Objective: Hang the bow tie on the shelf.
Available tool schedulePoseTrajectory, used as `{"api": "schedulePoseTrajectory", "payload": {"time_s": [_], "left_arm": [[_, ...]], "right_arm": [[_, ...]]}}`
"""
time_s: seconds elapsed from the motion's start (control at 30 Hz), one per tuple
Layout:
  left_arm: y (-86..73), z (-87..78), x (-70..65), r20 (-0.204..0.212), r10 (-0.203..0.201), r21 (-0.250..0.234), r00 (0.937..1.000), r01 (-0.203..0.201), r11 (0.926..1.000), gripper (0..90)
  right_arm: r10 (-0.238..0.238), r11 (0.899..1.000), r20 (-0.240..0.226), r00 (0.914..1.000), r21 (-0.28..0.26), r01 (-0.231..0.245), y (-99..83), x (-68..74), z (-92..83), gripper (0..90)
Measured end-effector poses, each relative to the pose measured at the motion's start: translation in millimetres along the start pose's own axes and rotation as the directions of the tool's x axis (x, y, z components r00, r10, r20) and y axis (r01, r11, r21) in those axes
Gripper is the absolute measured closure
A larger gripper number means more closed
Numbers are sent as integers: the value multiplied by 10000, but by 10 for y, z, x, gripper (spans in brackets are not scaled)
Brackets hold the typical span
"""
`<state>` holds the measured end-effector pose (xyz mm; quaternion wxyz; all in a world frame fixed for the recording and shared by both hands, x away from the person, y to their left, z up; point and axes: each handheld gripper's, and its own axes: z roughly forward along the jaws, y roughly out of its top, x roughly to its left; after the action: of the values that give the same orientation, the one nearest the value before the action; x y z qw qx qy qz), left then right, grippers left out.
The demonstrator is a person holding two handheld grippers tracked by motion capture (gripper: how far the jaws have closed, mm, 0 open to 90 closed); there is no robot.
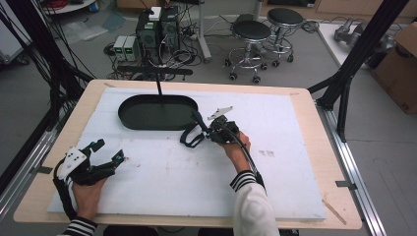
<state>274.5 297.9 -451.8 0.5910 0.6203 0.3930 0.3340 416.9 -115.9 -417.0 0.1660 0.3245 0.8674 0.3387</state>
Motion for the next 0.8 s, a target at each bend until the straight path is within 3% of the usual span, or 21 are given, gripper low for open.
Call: {"api": "schedulePoseTrajectory", "payload": {"time_s": [0.2, 0.3, 0.47, 0.53, 0.63, 0.8], "left_arm": [[0, 0, -1, 0, 11, 4, 10000, -11, 10000, 159], [0, -1, 0, 1, 17, 6, 10000, -17, 10000, 159], [0, -1, 0, 12, 36, 7, 10000, -36, 10000, 158], [0, -1, 0, 19, 46, 5, 10000, -46, 10000, 159], [1, -1, 0, 17, 46, 7, 10000, -46, 10000, 159], [0, -1, -1, 35, 36, -10, 10000, -36, 10000, 159]], "right_arm": [[200, 9986, 24, 9998, -489, -199, 16, -15, -60, 787], [296, 9935, -44, 9996, -1101, -299, 36, -23, -126, 787], [314, 9876, 67, 9995, -1540, -300, 53, -18, -187, 787], [192, 9775, 138, 9997, -2104, -159, 66, -2, -236, 786], [164, 9730, 181, 9997, -2304, -118, 77, 13, -261, 786], [79, 9512, 484, 9988, -3086, 74, 109, 37, -340, 784]]}}
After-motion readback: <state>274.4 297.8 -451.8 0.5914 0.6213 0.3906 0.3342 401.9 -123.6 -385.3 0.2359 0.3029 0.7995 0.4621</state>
